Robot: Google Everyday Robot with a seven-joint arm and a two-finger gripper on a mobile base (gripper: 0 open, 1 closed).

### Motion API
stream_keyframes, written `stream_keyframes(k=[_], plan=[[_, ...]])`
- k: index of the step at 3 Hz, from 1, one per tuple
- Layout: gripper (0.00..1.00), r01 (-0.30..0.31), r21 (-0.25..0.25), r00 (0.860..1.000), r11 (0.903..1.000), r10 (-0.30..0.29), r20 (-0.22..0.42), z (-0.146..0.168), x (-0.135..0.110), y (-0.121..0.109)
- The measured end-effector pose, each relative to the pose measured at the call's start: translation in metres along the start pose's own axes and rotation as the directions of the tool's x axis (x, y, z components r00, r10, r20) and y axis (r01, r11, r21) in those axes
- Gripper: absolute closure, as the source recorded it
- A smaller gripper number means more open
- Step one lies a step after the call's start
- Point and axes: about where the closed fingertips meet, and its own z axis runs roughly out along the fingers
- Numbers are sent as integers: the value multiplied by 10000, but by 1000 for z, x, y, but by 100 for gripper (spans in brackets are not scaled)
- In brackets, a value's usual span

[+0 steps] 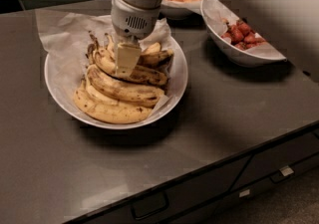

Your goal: Pick banana from white bowl

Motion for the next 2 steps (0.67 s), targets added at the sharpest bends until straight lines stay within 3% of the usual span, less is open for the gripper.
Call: stream_keyframes(k=[2], plan=[[42,-17,1,10000,10000,17,18,1,1,-1]])
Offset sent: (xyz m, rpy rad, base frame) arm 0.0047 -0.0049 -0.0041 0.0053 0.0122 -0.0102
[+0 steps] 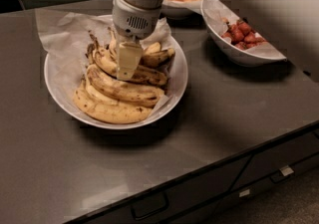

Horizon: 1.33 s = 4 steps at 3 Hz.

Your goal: Pick banana from white bowl

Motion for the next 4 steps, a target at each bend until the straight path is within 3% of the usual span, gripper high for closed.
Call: stream_keyframes(k=[4], plan=[[47,-288,-173,9996,9994,287,-63,2,6,-6]])
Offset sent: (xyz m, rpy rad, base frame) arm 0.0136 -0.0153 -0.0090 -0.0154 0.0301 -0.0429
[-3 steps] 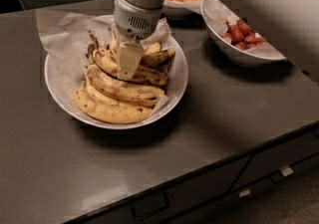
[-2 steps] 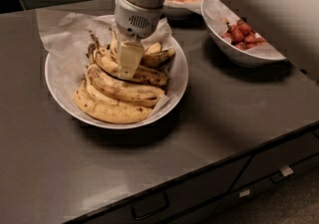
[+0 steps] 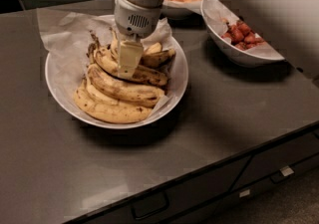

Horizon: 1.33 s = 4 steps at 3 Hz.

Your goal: Pick banana from white bowl

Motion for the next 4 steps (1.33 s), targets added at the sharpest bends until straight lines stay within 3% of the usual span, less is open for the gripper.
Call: stream_keyframes(k=[3,4], plan=[[56,-132,-210,9999,9997,131,-59,8,-18,14],[59,-180,6,9996,9998,180,-223,4,-29,25]])
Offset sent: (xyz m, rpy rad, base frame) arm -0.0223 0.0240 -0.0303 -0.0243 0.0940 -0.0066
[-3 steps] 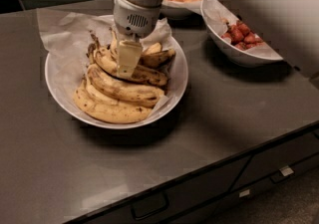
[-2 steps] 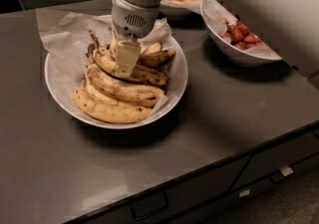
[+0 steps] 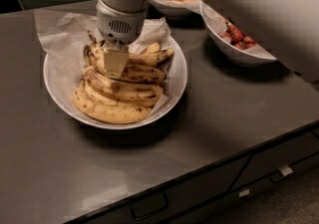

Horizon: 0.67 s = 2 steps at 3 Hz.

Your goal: Pick banana from white bowl

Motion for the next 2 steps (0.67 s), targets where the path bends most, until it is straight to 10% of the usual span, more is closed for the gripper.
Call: stream_keyframes(k=[2], plan=[[53,-353,101,9991,9993,355,-236,4,4,6]])
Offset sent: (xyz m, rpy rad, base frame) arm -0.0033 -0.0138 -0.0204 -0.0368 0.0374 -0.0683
